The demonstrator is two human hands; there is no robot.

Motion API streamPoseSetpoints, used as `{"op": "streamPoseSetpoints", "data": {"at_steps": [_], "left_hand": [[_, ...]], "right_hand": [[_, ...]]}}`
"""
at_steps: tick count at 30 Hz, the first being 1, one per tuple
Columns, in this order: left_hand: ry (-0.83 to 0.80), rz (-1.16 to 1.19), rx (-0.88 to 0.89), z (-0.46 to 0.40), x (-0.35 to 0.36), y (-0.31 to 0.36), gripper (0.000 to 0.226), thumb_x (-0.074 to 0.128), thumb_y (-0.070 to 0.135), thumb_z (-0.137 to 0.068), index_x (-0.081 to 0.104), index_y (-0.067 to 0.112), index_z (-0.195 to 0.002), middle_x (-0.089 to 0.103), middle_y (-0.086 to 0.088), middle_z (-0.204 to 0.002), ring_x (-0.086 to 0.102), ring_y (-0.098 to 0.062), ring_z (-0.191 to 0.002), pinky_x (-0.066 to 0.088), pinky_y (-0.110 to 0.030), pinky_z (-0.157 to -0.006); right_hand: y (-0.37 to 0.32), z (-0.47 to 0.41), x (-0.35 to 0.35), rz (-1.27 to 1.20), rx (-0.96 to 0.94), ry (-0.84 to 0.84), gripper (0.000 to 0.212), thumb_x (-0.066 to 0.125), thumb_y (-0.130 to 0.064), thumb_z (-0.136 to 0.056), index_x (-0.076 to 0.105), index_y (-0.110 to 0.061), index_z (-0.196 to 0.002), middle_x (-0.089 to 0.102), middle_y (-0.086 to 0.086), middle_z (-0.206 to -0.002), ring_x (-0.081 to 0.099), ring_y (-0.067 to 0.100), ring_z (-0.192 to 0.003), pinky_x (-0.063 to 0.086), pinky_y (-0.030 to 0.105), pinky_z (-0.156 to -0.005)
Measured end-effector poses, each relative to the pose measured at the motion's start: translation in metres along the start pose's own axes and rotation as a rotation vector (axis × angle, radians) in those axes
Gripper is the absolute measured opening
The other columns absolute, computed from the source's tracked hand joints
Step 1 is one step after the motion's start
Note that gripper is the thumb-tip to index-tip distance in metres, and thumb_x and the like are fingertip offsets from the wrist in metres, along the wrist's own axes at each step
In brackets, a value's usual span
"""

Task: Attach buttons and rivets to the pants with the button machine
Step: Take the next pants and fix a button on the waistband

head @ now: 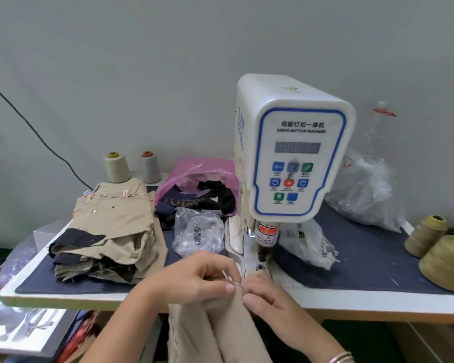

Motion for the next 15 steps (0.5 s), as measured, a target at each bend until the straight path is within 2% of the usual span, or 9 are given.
{"op": "streamPoseSetpoints", "data": {"at_steps": [2,4,5,7,9,11,13,15], "left_hand": [[0.019,-0.056,-0.045,-0.007,0.001,-0.012,0.007,0.062,0.025,-0.087,0.065,0.028,-0.082,0.041,-0.015,-0.061,0.032,-0.02,-0.059,0.023,-0.031,-0.055],[0.037,-0.05,-0.089,-0.013,0.002,-0.024,0.008,0.065,0.027,-0.085,0.065,0.032,-0.079,0.04,-0.009,-0.062,0.031,-0.017,-0.056,0.023,-0.028,-0.053],[0.033,-0.075,-0.116,-0.017,0.005,-0.03,0.008,0.066,0.03,-0.085,0.065,0.033,-0.077,0.041,-0.007,-0.062,0.032,-0.014,-0.056,0.023,-0.026,-0.052],[0.045,-0.148,-0.155,-0.025,0.008,-0.042,0.014,0.066,0.037,-0.085,0.062,0.03,-0.073,0.048,0.006,-0.062,0.037,-0.007,-0.056,0.027,-0.02,-0.053],[0.096,-0.256,-0.143,-0.03,0.008,-0.05,0.02,0.062,0.04,-0.086,0.057,0.032,-0.068,0.051,0.016,-0.065,0.041,0.0,-0.061,0.032,-0.015,-0.058],[0.122,-0.326,-0.09,-0.029,0.009,-0.058,0.02,0.059,0.042,-0.086,0.05,0.035,-0.07,0.051,0.018,-0.079,0.044,0.0,-0.08,0.035,-0.016,-0.074],[0.129,-0.165,-0.088,-0.025,0.013,-0.072,0.017,0.057,0.042,-0.085,0.051,0.03,-0.076,0.051,0.012,-0.087,0.045,-0.007,-0.087,0.035,-0.022,-0.079],[0.157,0.006,-0.121,-0.023,0.015,-0.085,0.018,0.055,0.044,-0.086,0.053,0.027,-0.08,0.049,0.011,-0.082,0.044,-0.007,-0.078,0.035,-0.022,-0.071]], "right_hand": [[0.012,0.007,-0.004,0.033,-0.016,0.019,0.015,0.055,-0.044,-0.081,0.051,-0.033,-0.071,0.051,-0.021,-0.084,0.047,0.001,-0.095,0.034,0.017,-0.087],[0.02,0.015,-0.014,-0.213,0.013,0.117,0.013,0.063,-0.037,-0.076,0.055,-0.031,-0.067,0.056,-0.013,-0.09,0.054,0.007,-0.105,0.038,0.018,-0.09],[0.026,0.017,-0.019,-0.351,0.035,0.166,0.014,0.064,-0.035,-0.074,0.057,-0.029,-0.065,0.059,-0.01,-0.089,0.057,0.01,-0.101,0.04,0.02,-0.087],[0.039,0.018,-0.027,-0.508,0.093,0.253,0.018,0.066,-0.038,-0.071,0.057,-0.026,-0.061,0.056,-0.005,-0.073,0.053,0.01,-0.074,0.04,0.02,-0.069],[0.049,0.017,-0.038,-0.502,0.139,0.346,0.022,0.066,-0.037,-0.075,0.056,-0.025,-0.06,0.047,-0.006,-0.061,0.041,0.004,-0.059,0.035,0.016,-0.056],[0.059,0.017,-0.05,-0.464,0.157,0.433,0.021,0.068,-0.029,-0.082,0.059,-0.023,-0.063,0.046,-0.006,-0.061,0.041,0.004,-0.058,0.037,0.015,-0.055],[0.072,0.017,-0.057,-0.438,0.196,0.485,0.018,0.061,-0.024,-0.085,0.063,-0.022,-0.068,0.05,-0.007,-0.064,0.046,0.003,-0.062,0.04,0.014,-0.06],[0.087,0.013,-0.058,-0.44,0.257,0.511,0.021,0.056,-0.018,-0.091,0.067,-0.023,-0.073,0.057,-0.005,-0.069,0.051,0.005,-0.07,0.043,0.019,-0.069]]}}
Point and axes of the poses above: each hand's wrist, its own z-axis away from the middle knuckle, its own x-axis out of the palm, y = z × x, the point moved 8 cm from there along -z, towards the middle knuckle
